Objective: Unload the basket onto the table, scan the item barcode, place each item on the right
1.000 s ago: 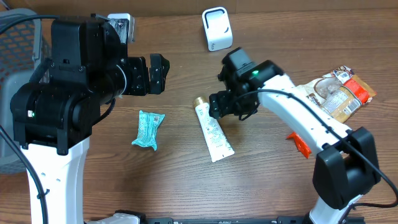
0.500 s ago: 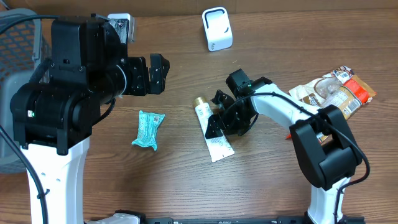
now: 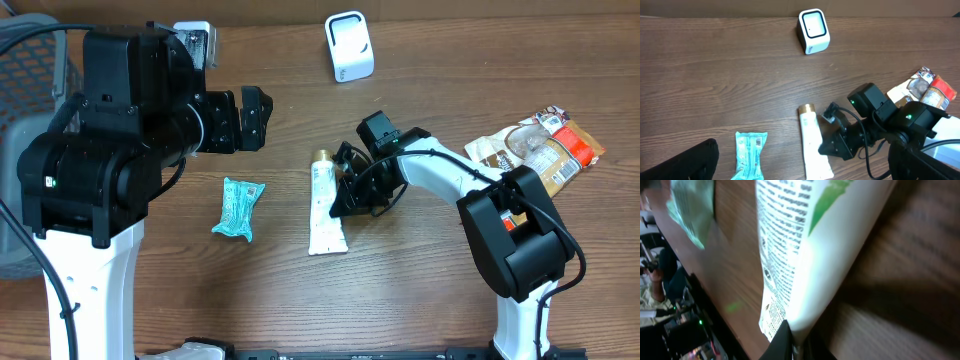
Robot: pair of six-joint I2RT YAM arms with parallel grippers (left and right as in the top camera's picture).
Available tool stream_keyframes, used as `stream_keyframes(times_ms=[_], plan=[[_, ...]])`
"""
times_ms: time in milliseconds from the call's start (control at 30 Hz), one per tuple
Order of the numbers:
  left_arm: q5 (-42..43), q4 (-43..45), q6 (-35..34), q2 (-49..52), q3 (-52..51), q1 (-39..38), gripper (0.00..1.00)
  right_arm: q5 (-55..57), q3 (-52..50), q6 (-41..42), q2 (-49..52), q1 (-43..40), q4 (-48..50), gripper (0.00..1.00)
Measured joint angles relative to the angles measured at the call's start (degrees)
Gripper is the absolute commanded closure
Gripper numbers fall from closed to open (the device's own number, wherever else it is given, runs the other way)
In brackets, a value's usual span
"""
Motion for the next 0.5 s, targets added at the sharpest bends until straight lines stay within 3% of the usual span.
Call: stream_keyframes(times_ms=[233,500], plan=[[0.0,0.0,0.0,0.0,0.0,0.0,0.00,4.4,1.1,5.0,-1.0,0.2,-3.6,0.96],[0.0,0.0,0.0,0.0,0.0,0.0,0.00,30.1,6.8,9.5,-8.5,4.6,-20.0,0.96]])
